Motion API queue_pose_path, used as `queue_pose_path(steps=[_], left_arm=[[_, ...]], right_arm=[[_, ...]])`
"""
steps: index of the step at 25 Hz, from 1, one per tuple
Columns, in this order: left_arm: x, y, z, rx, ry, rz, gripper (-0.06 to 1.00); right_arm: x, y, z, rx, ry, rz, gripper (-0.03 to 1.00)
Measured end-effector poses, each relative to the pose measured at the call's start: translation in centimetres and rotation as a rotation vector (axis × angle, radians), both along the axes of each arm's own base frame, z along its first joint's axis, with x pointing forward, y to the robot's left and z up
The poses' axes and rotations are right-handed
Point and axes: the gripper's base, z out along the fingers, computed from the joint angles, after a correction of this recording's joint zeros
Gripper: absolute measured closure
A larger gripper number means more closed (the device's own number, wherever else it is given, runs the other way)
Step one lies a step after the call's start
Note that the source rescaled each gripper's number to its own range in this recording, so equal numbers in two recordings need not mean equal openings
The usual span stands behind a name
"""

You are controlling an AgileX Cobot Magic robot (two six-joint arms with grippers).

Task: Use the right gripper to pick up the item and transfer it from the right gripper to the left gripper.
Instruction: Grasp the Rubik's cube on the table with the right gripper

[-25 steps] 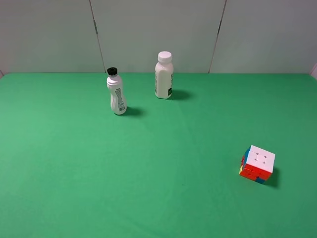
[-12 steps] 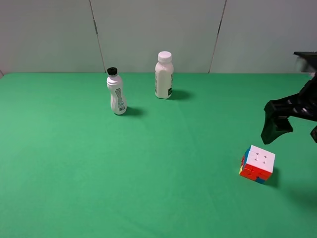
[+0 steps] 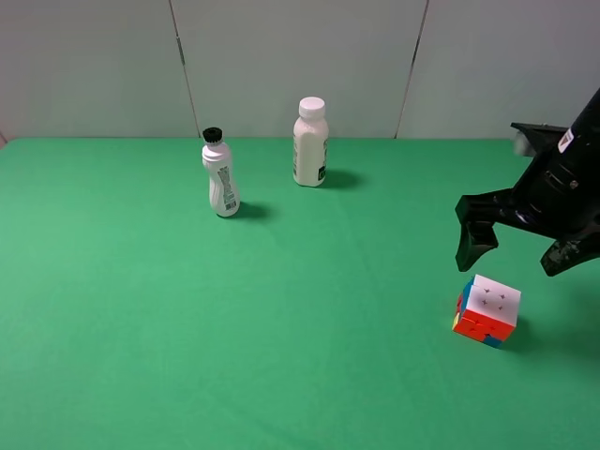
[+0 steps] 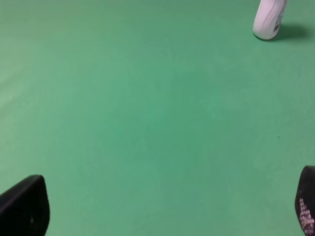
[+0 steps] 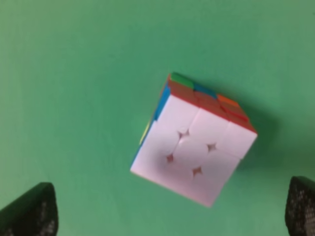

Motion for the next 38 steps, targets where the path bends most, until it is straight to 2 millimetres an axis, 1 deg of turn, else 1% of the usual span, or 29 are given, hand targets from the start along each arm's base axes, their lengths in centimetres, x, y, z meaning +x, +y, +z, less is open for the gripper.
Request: queue_pose_path(steps=[3,4,7,9,12,18,23,30,31,32,34,36,37,38], left_arm=[[0.0,0.0,0.0,0.000,0.000,0.000,-0.06],[0.0,0.0,0.0,0.000,0.000,0.000,-0.06],[0.0,0.0,0.0,0.000,0.000,0.000,-0.06],[0.0,0.0,0.0,0.000,0.000,0.000,-0.06],[0.0,0.0,0.0,0.000,0.000,0.000,-0.06],[0.0,0.0,0.0,0.000,0.000,0.000,-0.06],[0.0,0.0,0.0,0.000,0.000,0.000,-0.06],[0.0,0.0,0.0,0.000,-0.001,0.000,-0.06],[0.0,0.0,0.0,0.000,-0.001,0.000,-0.06],[0.0,0.0,0.0,0.000,-0.001,0.000,-0.06],[0.0,0.0,0.0,0.000,-0.001,0.000,-0.06],[0.0,0.0,0.0,0.000,-0.001,0.000,-0.06],[0.0,0.0,0.0,0.000,-0.001,0.000,-0.06],[0.0,0.0,0.0,0.000,-0.001,0.000,-0.06]], right_arm=[[0.3,0.0,-1.1,-0.008,0.016,-0.008,-0.03],[0.3,0.0,-1.7,-0.014,0.030,-0.011,-0.03],[-0.3,-0.2,-3.8,-0.037,0.068,-0.009,-0.03],[-0.5,-0.3,-4.8,-0.043,0.076,-0.008,-0.03],[-0.5,-0.4,-5.8,-0.046,0.083,-0.019,-0.03],[0.0,-0.3,-8.0,-0.054,0.100,-0.033,-0.03],[0.3,-0.3,-9.1,-0.067,0.101,-0.033,-0.03],[0.3,-0.4,-9.2,-0.071,0.095,-0.027,-0.03],[0.4,-0.4,-9.2,-0.070,0.091,-0.027,0.02],[0.4,-0.3,-9.2,-0.069,0.085,-0.027,0.13],[0.5,-0.3,-9.2,-0.068,0.078,-0.026,0.40],[0.5,-0.3,-9.2,-0.067,0.073,-0.027,0.77],[0.5,-0.3,-9.2,-0.066,0.071,-0.027,0.94],[0.6,-0.3,-9.2,-0.065,0.068,-0.028,0.97]])
